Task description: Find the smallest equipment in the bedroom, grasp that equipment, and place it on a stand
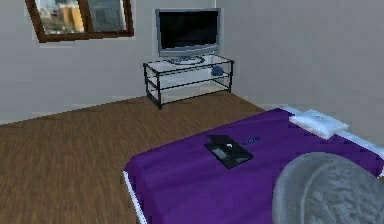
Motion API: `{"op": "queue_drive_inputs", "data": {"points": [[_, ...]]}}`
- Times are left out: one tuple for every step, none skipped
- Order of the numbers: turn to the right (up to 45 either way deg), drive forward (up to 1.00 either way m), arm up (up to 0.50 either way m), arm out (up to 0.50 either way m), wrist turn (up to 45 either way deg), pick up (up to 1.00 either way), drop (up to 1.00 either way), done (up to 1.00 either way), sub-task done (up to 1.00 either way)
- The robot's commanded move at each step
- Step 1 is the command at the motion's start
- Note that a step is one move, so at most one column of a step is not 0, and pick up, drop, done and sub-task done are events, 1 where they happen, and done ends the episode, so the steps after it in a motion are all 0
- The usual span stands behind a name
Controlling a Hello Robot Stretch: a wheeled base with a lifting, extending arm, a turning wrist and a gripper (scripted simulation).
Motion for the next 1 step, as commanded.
{"op": "queue_drive_inputs", "data": {"points": [[0.0, 0.0, 0.0, 0.0, 45.0, 0.0, 0.0, 0.0, 0.0]]}}
